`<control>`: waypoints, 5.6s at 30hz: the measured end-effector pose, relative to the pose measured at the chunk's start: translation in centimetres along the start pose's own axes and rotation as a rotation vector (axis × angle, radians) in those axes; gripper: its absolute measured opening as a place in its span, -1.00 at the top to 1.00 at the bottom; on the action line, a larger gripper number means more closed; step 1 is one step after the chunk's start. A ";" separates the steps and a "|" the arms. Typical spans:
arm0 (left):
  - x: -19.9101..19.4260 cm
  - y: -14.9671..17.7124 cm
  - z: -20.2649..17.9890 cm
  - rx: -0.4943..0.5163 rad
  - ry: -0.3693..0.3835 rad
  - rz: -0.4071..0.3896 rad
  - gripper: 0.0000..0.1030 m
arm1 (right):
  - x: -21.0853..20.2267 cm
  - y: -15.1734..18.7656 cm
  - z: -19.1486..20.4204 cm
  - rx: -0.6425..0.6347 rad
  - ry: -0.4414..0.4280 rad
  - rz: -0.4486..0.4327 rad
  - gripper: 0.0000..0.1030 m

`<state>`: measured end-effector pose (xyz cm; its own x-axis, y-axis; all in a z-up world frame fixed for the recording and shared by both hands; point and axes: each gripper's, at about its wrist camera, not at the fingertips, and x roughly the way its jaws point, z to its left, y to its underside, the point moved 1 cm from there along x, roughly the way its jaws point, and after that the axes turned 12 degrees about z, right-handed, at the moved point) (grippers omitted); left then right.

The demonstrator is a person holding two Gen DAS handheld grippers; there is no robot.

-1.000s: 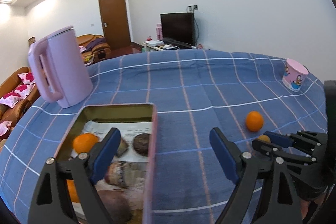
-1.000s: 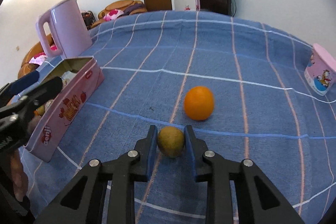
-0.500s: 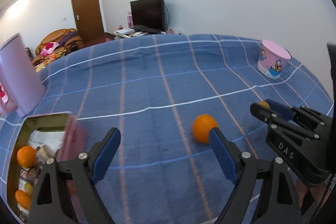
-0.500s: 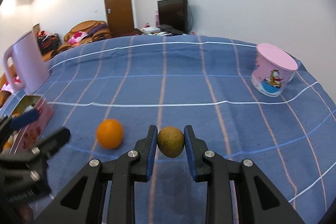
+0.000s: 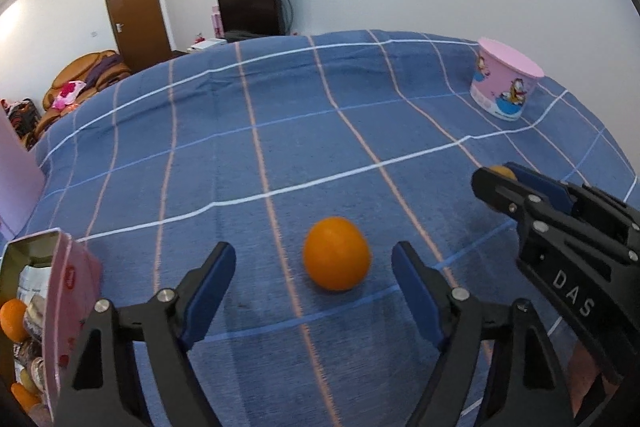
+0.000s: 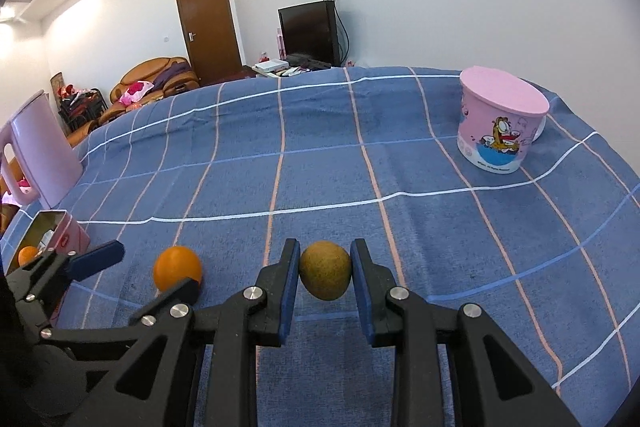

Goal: Organize fruits
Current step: 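Close the left gripper around the loose orange on the cloth, then lift the orange with left gripper while right lifts the olive-green fruit, then carry the orange and the olive-green fruit over the pink tin with both grippers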

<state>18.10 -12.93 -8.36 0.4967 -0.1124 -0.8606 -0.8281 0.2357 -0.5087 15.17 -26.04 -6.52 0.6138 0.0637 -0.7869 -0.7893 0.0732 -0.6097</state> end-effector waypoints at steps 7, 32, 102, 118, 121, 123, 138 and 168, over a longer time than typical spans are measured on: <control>1.7 -0.8 0.1 -0.020 0.055 0.061 -0.18 | -0.3 0.2 0.1 -0.006 -0.016 -0.017 0.46; -0.6 0.0 1.3 -0.067 0.030 -0.067 0.29 | -1.1 0.4 0.2 -0.048 -0.105 -0.079 0.46; -6.4 3.0 1.0 -0.094 -0.124 -0.387 0.29 | -6.4 3.2 1.9 -0.134 -0.054 -0.349 0.46; -7.4 4.0 1.3 -0.112 -0.153 -0.433 0.29 | -7.5 4.1 2.5 -0.158 -0.040 -0.402 0.46; -7.4 4.1 1.4 -0.117 -0.155 -0.433 0.29 | -7.6 4.1 2.6 -0.157 -0.037 -0.406 0.46; -7.4 4.1 1.4 -0.117 -0.155 -0.431 0.29 | -7.6 4.1 2.6 -0.158 -0.034 -0.409 0.46; -7.6 4.8 2.0 -0.131 -0.163 -0.420 0.29 | -7.9 4.4 3.2 -0.170 -0.030 -0.416 0.46; -10.0 8.1 7.8 -0.204 -0.175 -0.353 0.29 | -8.2 4.7 10.0 -0.256 -0.187 -0.369 0.46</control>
<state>8.40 -2.35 -3.67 0.7805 0.0173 -0.6249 -0.6251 0.0145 -0.7804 6.61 -16.32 -1.97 0.8280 0.2592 -0.4972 -0.4828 -0.1214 -0.8673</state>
